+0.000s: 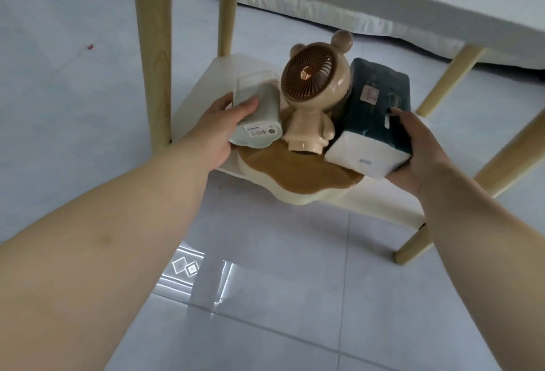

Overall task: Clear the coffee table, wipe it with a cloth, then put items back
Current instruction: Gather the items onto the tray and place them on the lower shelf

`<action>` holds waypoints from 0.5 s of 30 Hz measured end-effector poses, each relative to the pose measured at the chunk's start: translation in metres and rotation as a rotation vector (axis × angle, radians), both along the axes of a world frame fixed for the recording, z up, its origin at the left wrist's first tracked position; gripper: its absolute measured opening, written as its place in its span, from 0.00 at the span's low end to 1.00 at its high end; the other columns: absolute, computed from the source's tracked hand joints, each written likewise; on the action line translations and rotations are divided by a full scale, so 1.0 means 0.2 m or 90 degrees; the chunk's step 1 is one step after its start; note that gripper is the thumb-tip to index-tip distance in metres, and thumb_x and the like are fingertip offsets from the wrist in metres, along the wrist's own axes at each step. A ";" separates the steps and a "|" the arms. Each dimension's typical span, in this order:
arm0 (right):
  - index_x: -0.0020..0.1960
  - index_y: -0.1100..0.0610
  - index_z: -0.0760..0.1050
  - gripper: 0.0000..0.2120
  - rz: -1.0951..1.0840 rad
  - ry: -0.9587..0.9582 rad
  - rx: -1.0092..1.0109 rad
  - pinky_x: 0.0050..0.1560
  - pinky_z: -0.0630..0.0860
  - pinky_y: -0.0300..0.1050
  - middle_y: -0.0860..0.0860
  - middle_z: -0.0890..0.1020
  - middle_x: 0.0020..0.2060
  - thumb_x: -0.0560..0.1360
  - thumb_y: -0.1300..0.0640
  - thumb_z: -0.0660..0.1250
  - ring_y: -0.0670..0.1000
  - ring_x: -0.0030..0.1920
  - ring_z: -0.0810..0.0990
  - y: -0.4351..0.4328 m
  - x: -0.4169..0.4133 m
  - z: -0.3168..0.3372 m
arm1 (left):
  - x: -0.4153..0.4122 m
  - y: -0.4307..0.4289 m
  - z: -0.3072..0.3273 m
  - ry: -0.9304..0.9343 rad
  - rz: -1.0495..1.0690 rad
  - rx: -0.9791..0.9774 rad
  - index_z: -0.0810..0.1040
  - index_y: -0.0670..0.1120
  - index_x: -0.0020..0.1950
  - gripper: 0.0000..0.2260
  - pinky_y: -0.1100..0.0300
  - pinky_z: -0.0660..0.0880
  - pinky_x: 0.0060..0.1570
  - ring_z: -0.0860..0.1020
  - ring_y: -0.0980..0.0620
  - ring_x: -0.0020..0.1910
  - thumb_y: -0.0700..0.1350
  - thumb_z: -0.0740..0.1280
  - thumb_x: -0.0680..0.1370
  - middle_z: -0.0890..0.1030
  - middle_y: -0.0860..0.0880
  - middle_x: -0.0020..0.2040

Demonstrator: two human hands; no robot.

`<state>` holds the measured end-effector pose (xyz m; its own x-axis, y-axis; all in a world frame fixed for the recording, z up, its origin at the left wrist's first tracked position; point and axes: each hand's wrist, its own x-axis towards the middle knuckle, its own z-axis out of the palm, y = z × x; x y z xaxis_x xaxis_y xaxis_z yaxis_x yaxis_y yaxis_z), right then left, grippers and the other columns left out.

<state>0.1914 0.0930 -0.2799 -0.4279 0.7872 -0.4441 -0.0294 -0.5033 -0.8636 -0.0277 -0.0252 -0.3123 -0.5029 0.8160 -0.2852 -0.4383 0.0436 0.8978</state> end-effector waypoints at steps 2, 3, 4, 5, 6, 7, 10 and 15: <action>0.47 0.49 0.73 0.06 -0.012 -0.028 -0.008 0.36 0.78 0.43 0.49 0.85 0.30 0.74 0.48 0.60 0.50 0.37 0.81 0.01 0.00 0.01 | 0.01 0.02 0.00 0.033 0.012 -0.052 0.77 0.43 0.49 0.10 0.58 0.78 0.42 0.81 0.50 0.39 0.48 0.66 0.72 0.83 0.48 0.37; 0.47 0.48 0.73 0.07 -0.013 -0.050 -0.014 0.38 0.78 0.46 0.50 0.85 0.34 0.74 0.47 0.61 0.51 0.40 0.81 0.02 0.01 0.02 | 0.01 0.02 0.01 0.049 0.008 -0.074 0.77 0.45 0.44 0.09 0.57 0.78 0.42 0.80 0.50 0.38 0.50 0.67 0.72 0.83 0.49 0.36; 0.47 0.49 0.72 0.07 -0.015 -0.074 -0.015 0.41 0.78 0.50 0.51 0.84 0.39 0.74 0.47 0.61 0.52 0.43 0.80 0.02 0.01 0.02 | 0.00 0.02 0.01 0.057 -0.002 -0.090 0.77 0.45 0.43 0.09 0.57 0.77 0.42 0.80 0.50 0.39 0.51 0.67 0.72 0.83 0.48 0.37; 0.47 0.49 0.72 0.07 -0.016 -0.099 -0.009 0.43 0.78 0.53 0.51 0.82 0.43 0.74 0.47 0.61 0.53 0.45 0.79 0.02 0.02 0.03 | 0.00 0.02 0.01 0.055 -0.015 -0.099 0.77 0.46 0.43 0.09 0.56 0.77 0.44 0.80 0.49 0.40 0.51 0.67 0.71 0.82 0.47 0.39; 0.46 0.49 0.71 0.07 -0.017 -0.120 0.001 0.43 0.78 0.55 0.52 0.81 0.45 0.73 0.46 0.62 0.53 0.46 0.79 0.02 0.03 0.04 | 0.00 0.02 0.02 0.045 -0.023 -0.105 0.77 0.45 0.43 0.09 0.55 0.77 0.46 0.80 0.49 0.41 0.51 0.67 0.71 0.82 0.47 0.40; 0.46 0.49 0.71 0.07 -0.018 -0.136 0.011 0.42 0.78 0.56 0.52 0.80 0.45 0.73 0.46 0.62 0.53 0.47 0.79 0.02 0.04 0.04 | 0.00 0.02 0.02 0.030 -0.024 -0.108 0.77 0.45 0.44 0.09 0.53 0.76 0.48 0.80 0.49 0.41 0.50 0.67 0.71 0.82 0.46 0.41; 0.44 0.49 0.70 0.08 -0.007 -0.171 0.028 0.39 0.77 0.55 0.52 0.79 0.45 0.73 0.45 0.62 0.54 0.47 0.78 0.01 0.05 0.04 | 0.01 0.00 0.04 -0.008 -0.005 -0.094 0.77 0.44 0.44 0.07 0.50 0.75 0.52 0.80 0.47 0.43 0.47 0.67 0.72 0.81 0.45 0.43; 0.42 0.49 0.69 0.08 -0.063 -0.159 0.007 0.41 0.76 0.53 0.51 0.78 0.44 0.72 0.46 0.64 0.53 0.46 0.77 -0.03 0.04 0.03 | -0.04 -0.05 0.04 -0.022 0.078 -0.094 0.68 0.44 0.62 0.18 0.50 0.77 0.49 0.78 0.48 0.48 0.45 0.65 0.73 0.77 0.47 0.48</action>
